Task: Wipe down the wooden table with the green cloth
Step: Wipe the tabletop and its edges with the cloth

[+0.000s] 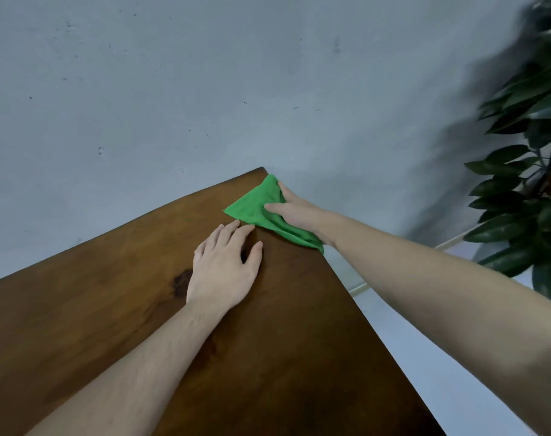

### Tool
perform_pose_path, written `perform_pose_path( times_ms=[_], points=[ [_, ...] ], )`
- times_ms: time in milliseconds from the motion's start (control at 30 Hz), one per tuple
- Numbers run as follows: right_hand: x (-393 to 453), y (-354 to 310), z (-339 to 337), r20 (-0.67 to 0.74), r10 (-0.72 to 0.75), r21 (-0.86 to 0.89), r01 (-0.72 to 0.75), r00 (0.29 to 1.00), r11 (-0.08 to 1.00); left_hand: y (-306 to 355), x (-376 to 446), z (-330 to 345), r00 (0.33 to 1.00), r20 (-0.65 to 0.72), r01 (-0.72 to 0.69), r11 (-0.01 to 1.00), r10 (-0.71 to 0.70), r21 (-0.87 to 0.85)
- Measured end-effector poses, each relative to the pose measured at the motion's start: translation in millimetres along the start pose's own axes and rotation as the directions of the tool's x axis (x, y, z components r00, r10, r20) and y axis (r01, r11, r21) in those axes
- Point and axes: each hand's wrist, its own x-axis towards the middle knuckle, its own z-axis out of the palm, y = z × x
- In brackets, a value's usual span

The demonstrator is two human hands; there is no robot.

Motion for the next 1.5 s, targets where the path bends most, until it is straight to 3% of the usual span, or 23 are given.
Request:
perform_pose_path(
  times_ms=[167,367,533,733,833,933,1100,1367,1500],
  points=[
    [-80,18,3,0.025,0.031,0.084,-0.033,0.999,0.996,0,-1,-1,1.000,-0.023,-0.018,0.999,0.017,-0.051],
    [-172,48,4,0.035,0.091,0.060,-0.093,0.995,0.994,8,-21,-15,0.993,-0.070,-0.113,0.952,0.096,-0.286],
    [-247,74,2,0.073,0.117,0.012,-0.118,0.990,0.993,20,-58,-8,0.927,0.004,-0.370,0.914,0.376,-0.168],
    [-265,68,6,0.058,0.109,-0.067,-0.105,0.992,0.992,40,-97,-8,0.863,0.158,-0.463,0.876,0.481,-0.136],
    [-254,54,6,0.058,0.071,-0.197,-0.058,0.996,0.979,41,-114,-8,0.858,0.165,-0.462,0.872,0.486,-0.164],
    [-242,44,8,0.053,0.055,-0.217,-0.042,0.997,0.975,36,-130,-5,0.865,0.139,-0.465,0.874,0.483,-0.143],
    [-254,47,9,0.030,0.067,-0.162,-0.061,0.997,0.985,28,-147,-6,0.876,0.105,-0.453,0.878,0.470,-0.152],
    [-351,60,15,-0.088,0.228,0.019,-0.227,0.970,0.974,11,-186,-17,0.841,0.137,-0.499,0.848,0.524,-0.178],
    [-398,64,39,-0.279,0.252,0.163,-0.213,0.926,0.963,-5,-214,-22,0.803,0.160,-0.549,0.816,0.575,-0.180]
  ],
)
